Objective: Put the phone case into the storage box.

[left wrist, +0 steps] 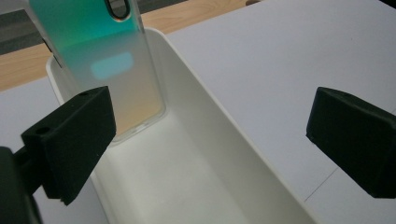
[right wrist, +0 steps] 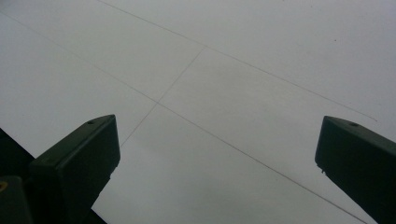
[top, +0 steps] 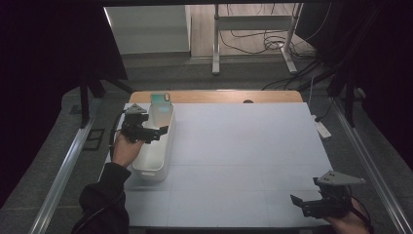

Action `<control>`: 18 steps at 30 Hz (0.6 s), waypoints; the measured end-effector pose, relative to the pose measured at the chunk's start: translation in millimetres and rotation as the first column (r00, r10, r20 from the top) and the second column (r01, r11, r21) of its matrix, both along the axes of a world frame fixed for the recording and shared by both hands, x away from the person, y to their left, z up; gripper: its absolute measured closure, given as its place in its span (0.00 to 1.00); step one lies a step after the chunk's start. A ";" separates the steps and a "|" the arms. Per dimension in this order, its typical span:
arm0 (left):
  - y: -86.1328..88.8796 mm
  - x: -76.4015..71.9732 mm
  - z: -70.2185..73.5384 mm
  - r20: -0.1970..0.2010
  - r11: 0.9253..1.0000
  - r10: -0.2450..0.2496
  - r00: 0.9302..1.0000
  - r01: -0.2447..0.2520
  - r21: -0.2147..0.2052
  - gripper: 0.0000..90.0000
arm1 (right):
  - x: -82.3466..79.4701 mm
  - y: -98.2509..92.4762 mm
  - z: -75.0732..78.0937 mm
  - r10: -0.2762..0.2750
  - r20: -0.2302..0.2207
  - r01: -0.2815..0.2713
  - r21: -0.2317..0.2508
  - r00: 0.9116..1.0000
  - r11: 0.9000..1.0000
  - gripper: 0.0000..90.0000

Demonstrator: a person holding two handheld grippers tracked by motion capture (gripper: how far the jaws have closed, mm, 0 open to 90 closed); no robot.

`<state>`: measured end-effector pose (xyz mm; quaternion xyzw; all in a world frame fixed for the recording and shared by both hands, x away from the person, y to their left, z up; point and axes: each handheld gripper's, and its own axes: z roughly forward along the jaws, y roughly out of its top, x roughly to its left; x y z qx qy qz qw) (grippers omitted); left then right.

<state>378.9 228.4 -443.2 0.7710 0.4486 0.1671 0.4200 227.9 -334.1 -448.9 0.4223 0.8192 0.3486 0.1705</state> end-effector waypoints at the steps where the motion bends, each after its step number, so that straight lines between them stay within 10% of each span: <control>1: 0.2 -1.1 0.0 0.000 1.000 -0.003 1.000 0.003 0.000 0.02 | -0.1 0.1 0.0 0.000 0.000 0.000 0.000 1.000 1.000 0.00; 18: -3.2 -23.7 0.2 0.015 0.999 -0.032 0.999 0.032 0.025 0.00 | -0.6 0.3 0.1 0.003 0.003 -0.003 -0.005 1.000 1.000 0.00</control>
